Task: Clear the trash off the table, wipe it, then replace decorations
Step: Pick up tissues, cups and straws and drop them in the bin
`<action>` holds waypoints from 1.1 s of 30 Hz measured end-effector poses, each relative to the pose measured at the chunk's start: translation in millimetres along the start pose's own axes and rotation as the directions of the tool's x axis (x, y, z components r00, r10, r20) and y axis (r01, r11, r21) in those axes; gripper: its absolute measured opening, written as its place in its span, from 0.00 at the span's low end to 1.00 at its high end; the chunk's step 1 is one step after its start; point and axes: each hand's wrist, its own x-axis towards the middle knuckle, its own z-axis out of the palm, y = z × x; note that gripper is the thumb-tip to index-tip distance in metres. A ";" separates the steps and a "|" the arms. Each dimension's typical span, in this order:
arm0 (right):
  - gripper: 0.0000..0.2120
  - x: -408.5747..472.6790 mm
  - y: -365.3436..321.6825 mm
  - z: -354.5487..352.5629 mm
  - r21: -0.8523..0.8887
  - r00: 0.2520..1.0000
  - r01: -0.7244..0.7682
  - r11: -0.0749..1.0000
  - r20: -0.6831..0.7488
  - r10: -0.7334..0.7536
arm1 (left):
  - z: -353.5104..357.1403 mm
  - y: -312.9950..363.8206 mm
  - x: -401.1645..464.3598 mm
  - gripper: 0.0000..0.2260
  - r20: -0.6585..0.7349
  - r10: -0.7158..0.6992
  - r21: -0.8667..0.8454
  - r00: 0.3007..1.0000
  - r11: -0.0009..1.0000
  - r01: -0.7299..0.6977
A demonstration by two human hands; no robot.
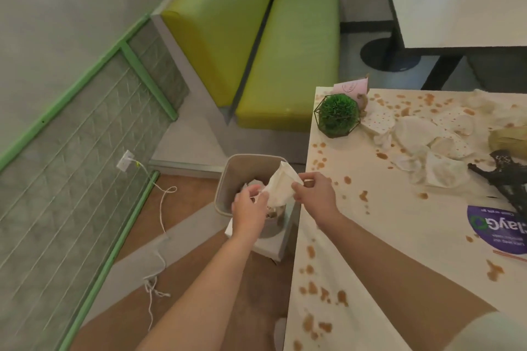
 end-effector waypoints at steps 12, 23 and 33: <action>0.16 19.1 4.7 88.2 -0.102 0.989 -0.132 0.986 0.048 0.137 | -49.5 -26.5 39.6 0.07 -0.014 0.057 0.116 0.998 0.992 -0.055; 0.05 21.4 4.5 -2.0 -0.115 0.984 -0.059 0.992 -0.172 0.039 | 23.7 19.8 34.9 0.06 0.276 0.165 0.196 0.947 0.955 -0.223; 0.07 32.5 8.1 -111.8 -0.098 0.951 -0.048 0.994 -0.309 0.015 | 115.3 87.2 18.5 0.08 0.415 0.263 0.213 0.871 0.902 -0.374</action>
